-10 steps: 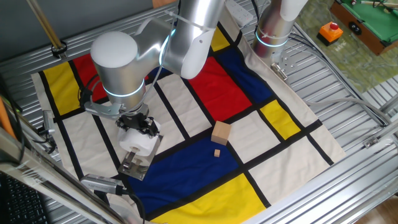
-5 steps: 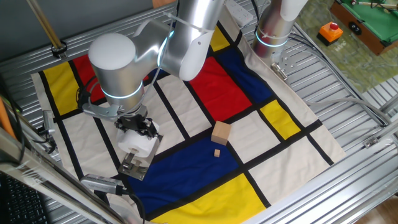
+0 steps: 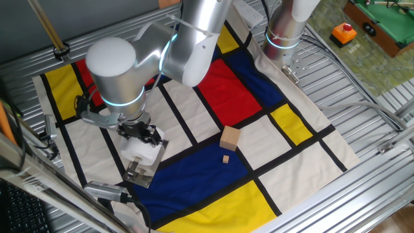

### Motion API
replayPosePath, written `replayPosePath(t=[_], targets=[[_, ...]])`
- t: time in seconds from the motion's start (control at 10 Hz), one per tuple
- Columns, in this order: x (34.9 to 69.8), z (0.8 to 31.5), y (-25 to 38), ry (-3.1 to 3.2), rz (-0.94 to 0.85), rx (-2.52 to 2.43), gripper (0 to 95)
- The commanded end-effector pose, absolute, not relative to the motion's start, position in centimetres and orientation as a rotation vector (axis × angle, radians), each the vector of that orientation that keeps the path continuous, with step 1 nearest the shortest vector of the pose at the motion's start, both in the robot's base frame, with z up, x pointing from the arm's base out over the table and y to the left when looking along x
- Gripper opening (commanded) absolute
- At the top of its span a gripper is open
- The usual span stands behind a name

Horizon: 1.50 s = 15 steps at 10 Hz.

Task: Put the toilet paper on its holder

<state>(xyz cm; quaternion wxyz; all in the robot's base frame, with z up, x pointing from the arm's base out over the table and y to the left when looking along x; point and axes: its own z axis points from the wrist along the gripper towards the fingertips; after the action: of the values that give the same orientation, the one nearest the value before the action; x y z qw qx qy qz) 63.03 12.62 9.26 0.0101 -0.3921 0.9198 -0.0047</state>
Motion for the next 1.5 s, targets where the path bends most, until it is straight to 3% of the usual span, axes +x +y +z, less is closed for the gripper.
replayPosePath(t=[0.1, 1.5], targets=[[62.98, 9.29, 12.59, 2.870, -0.015, -1.226, 0.0], [63.28, 9.05, 13.00, 2.878, -0.029, -1.218, 0.0]])
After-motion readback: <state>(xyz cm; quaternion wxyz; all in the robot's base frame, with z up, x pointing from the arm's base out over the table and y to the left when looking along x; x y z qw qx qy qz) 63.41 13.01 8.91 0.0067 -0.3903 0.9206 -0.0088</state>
